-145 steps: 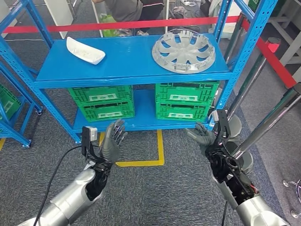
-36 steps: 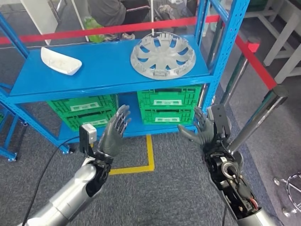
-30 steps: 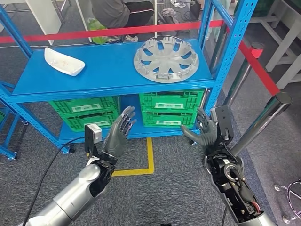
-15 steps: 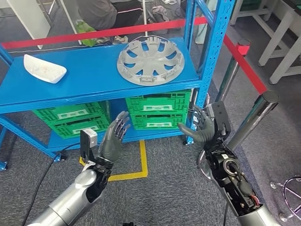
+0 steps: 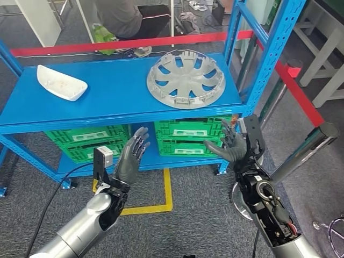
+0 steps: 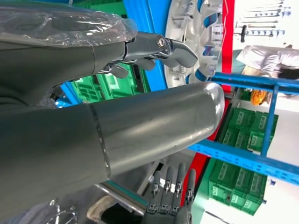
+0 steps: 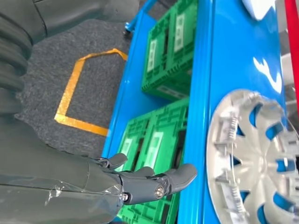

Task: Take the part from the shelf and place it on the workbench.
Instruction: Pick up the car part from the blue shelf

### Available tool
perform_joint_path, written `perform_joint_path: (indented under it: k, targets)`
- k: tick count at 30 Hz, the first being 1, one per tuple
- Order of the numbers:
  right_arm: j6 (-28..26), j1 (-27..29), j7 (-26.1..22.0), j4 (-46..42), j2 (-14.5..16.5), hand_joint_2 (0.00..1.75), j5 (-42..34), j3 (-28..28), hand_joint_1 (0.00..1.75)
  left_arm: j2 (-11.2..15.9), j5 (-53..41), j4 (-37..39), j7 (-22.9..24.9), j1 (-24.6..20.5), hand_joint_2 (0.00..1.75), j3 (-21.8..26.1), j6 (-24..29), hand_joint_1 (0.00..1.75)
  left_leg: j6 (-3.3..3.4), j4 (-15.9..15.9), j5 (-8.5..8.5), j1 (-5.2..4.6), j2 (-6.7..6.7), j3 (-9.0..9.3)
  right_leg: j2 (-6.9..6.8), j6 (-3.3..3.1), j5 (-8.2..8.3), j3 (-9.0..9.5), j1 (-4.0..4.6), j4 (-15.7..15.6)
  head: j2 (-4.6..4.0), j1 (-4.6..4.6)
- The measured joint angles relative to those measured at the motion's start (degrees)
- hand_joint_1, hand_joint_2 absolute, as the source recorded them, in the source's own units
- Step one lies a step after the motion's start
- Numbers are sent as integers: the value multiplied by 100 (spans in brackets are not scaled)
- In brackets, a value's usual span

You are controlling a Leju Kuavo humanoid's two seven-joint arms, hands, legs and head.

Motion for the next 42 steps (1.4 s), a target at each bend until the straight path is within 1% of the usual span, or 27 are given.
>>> perform_joint_path:
  k: [2, 3, 4, 6, 8, 10, 12, 13, 14, 15, 16, 17, 18, 19, 20, 22, 24, 25, 28, 29, 30, 31, 33, 35, 39, 40, 42]
  targets:
    - [51, -26, 5, 19, -8, 175, -2, -7, 0, -2, 2, -2, 0, 7, 0, 0, 2, 0, -31, 66, -120, -3, -11, 91, -6, -25, 516, 211, 3, -754, 0, 54]
    - [83, -45, 12, 28, -11, 175, -3, -6, 0, -2, 7, -3, 1, 9, 0, 0, 3, 0, -52, 95, -169, -8, -14, 113, -11, -55, 671, 304, 18, -1086, 0, 72]
    - [113, -59, 19, 38, -12, 175, -4, -6, 0, -2, 12, -4, 4, 11, 0, 0, 5, 0, -75, 114, -202, -13, -14, 108, -11, -103, 769, 374, 32, -1282, 0, 85]
    - [168, -80, 34, 57, -12, 175, -1, -8, 0, -1, 28, -11, 12, 15, 0, 0, 8, 0, -124, 137, -223, -23, -13, 83, -4, -205, 765, 420, 58, -1376, 0, 79]
    - [222, -112, 44, 72, -16, 175, 3, -19, 0, 5, 43, -24, 15, 13, 0, 3, 5, 0, -176, 271, -219, -23, -11, 26, 4, -267, 796, 505, 30, -1416, 0, 75]
    - [276, -183, 59, 96, -26, 175, 5, -37, 0, 13, 49, -32, 16, -2, 0, 7, -4, 0, -244, 793, -284, 4, -11, -287, 5, -297, 787, 606, -4, -1487, 0, 29]
    - [330, -244, 85, 129, -32, 175, 5, -49, 0, 14, 48, -32, 17, -5, 0, 8, -19, 0, -320, 1542, -513, 55, -8, -813, 7, -325, 748, 660, -11, -1520, 0, -44]
    - [357, -257, 101, 147, -33, 175, 4, -50, 0, 15, 48, -32, 17, 0, 0, 8, -28, 0, -352, 1794, -607, 81, -7, -1035, 10, -332, 721, 683, -13, -1523, 0, -68]
    - [379, -262, 115, 167, -34, 175, 3, -52, 0, 16, 47, -32, 17, 3, 0, 8, -39, 0, -372, 1868, -606, 102, -6, -1165, 13, -330, 690, 712, -17, -1522, 0, -88]
    - [398, -264, 130, 185, -35, 175, 2, -58, 0, 17, 45, -32, 17, 4, 0, 9, -48, 0, -381, 1719, -474, 119, -5, -1177, 17, -321, 655, 752, -24, -1522, 0, -109]
    - [419, -269, 142, 202, -35, 175, 3, -69, 0, 18, 43, -32, 17, 2, 0, 9, -55, 0, -382, 1376, -235, 131, -4, -1074, 22, -305, 617, 802, -34, -1522, 0, -130]
    - [438, -277, 150, 216, -36, 175, 4, -80, 0, 18, 40, -32, 17, -1, 0, 9, -58, 0, -373, 925, 50, 140, -1, -898, 25, -280, 579, 850, -43, -1524, 0, -150]
    - [453, -288, 158, 227, -37, 175, 6, -90, 0, 17, 37, -32, 17, -7, 0, 8, -60, 0, -364, 507, 230, 136, 2, -726, 33, -248, 541, 893, -46, -1523, 0, -172]
    - [465, -302, 163, 236, -37, 175, 8, -98, 0, 16, 34, -33, 17, -13, 0, 8, -62, 0, -343, 230, 298, 124, 5, -601, 40, -211, 508, 916, -46, -1532, 0, -190]
    - [474, -311, 168, 244, -38, 175, 9, -105, 0, 14, 32, -33, 16, -16, 0, 7, -64, 0, -309, 82, 309, 109, 1, -536, 47, -169, 490, 935, -42, -1533, 0, -198]
    - [484, -318, 174, 256, -40, 175, 9, -125, 0, 13, 30, -36, 16, -16, 0, 7, -66, 0, -221, 55, 247, 91, -8, -481, 49, -81, 475, 971, -37, -1522, 0, -182]
    - [489, -322, 174, 263, -50, 175, 9, -145, 0, 7, 31, -38, 15, -23, 0, 8, -66, 0, -142, 37, 252, 91, -12, -377, 20, -33, 402, 929, -43, -1330, 0, -126]
    - [496, -328, 174, 264, -55, 175, 9, -149, 0, 1, 30, -39, 14, -32, 0, 8, -65, 0, -105, 31, 236, 85, -13, -322, 5, -30, 300, 801, -46, -1063, 0, -91]
    - [522, -307, 192, 279, -63, 175, 13, -160, 0, -13, 26, -39, 14, -26, 0, 7, -59, 0, -30, 30, 139, 37, -17, -214, -9, -57, -143, 113, -5, 105, 0, 16]
    - [528, -293, 203, 284, -66, 175, 20, -167, 0, -13, 23, -38, 15, -12, 0, 7, -56, 0, -18, 34, 100, 15, -21, -172, -10, -71, -204, -37, 13, 276, 0, 48]
    - [535, -284, 213, 287, -68, 175, 34, -172, 0, -11, 21, -38, 15, -1, 0, 7, -53, 0, -11, 42, 57, -8, -26, -121, -10, -98, -142, -81, 32, 218, 0, 78]
    - [544, -284, 221, 290, -72, 175, 55, -176, 0, -11, 19, -38, 15, 6, 0, 7, -52, 0, -5, 51, 8, -31, -30, -60, -10, -137, 57, -18, 56, -65, 0, 105]
    - [560, -294, 229, 294, -84, 175, 91, -181, 0, -14, 19, -37, 15, 10, 0, 7, -51, 0, -10, 73, -93, -67, -33, 55, -11, -244, 595, 228, 124, -885, 0, 144]
    - [568, -304, 249, 303, -93, 175, 107, -185, 0, -21, 26, -37, 16, 14, 0, 7, -54, 0, -37, 86, -156, -80, -31, 83, -10, -335, 831, 396, 173, -1384, 0, 160]
    - [560, -313, 321, 293, -110, 175, 131, -214, 0, -25, 36, -37, 3, 6, 0, 8, -69, 0, -147, 243, -211, -87, -32, 57, -3, -445, 839, 581, 140, -1536, 0, 184]
    - [557, -319, 339, 287, -116, 175, 144, -222, 0, -21, 37, -37, -2, -4, 0, 9, -69, 0, -190, 465, -272, -74, -30, -60, -3, -459, 834, 626, 115, -1554, 0, 164]
    - [552, -330, 370, 282, -127, 175, 168, -233, 0, -12, 37, -37, -5, 3, 0, 10, -70, 0, -280, 1221, -511, -9, -21, -536, -2, -478, 798, 668, 94, -1569, 0, 110]
